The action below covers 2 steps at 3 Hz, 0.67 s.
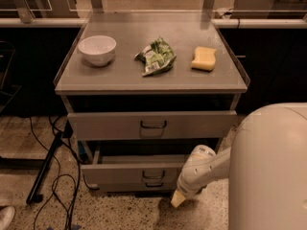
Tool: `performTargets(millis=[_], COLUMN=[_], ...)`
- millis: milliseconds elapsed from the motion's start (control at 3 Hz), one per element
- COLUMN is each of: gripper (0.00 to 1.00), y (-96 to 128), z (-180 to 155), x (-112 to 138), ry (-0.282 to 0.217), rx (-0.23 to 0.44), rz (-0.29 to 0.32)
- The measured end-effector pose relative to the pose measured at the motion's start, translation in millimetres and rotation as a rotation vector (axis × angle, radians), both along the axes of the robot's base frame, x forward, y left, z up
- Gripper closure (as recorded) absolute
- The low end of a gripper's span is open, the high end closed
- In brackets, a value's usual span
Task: Close middle drawer
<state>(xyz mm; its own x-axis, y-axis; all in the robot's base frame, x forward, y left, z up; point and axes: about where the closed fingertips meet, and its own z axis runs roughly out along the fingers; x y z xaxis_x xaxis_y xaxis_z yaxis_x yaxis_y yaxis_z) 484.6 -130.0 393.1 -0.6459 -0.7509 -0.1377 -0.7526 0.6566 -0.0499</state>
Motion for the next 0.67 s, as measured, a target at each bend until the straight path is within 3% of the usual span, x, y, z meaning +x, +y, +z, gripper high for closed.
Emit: performTargets(millis=[667], gripper=[0.72], y=[-0.7], z=[-0.7], x=[8.0], ry=[-0.006], rx=[0.008], rz=[-0.02])
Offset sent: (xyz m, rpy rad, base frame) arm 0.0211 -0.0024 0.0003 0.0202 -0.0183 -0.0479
